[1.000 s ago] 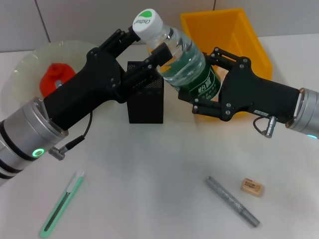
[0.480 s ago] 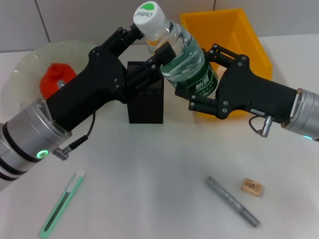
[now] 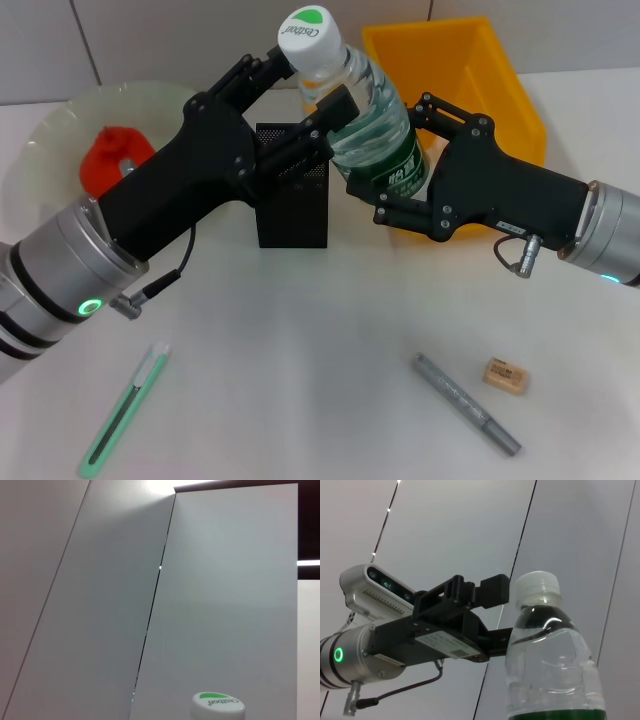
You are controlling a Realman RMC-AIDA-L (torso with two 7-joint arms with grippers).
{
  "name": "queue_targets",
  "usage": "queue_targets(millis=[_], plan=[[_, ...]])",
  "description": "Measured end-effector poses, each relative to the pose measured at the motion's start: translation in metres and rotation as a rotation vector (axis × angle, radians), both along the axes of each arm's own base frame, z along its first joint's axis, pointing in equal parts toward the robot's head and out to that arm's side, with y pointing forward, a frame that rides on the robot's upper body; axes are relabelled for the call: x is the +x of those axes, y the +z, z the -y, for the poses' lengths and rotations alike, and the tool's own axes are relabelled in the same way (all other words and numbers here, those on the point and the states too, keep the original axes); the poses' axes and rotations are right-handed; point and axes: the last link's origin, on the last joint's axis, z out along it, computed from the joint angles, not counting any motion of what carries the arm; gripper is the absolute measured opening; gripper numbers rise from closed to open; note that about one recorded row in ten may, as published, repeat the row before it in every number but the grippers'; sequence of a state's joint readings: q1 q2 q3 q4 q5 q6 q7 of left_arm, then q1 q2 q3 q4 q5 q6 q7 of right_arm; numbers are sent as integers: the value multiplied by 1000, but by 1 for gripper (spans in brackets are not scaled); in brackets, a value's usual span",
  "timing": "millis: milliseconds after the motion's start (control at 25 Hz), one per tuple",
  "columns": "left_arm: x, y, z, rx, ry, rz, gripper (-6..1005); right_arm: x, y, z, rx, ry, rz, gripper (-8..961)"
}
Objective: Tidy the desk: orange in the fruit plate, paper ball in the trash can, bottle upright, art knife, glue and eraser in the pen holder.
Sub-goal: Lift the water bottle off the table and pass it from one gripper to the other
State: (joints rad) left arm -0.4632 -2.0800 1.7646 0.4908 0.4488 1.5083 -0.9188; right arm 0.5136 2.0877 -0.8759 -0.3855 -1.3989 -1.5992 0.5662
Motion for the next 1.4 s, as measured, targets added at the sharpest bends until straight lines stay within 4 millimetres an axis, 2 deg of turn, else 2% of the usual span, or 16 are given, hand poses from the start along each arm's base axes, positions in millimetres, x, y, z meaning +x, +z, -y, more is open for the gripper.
queue_targets(millis=[520, 1400], plan=[[8, -4, -9, 42, 1, -26, 819, 1, -2, 0, -9, -7, -1, 762], [8, -4, -15, 81, 24, -35, 818, 2, -3, -1, -9, -15, 10, 762]])
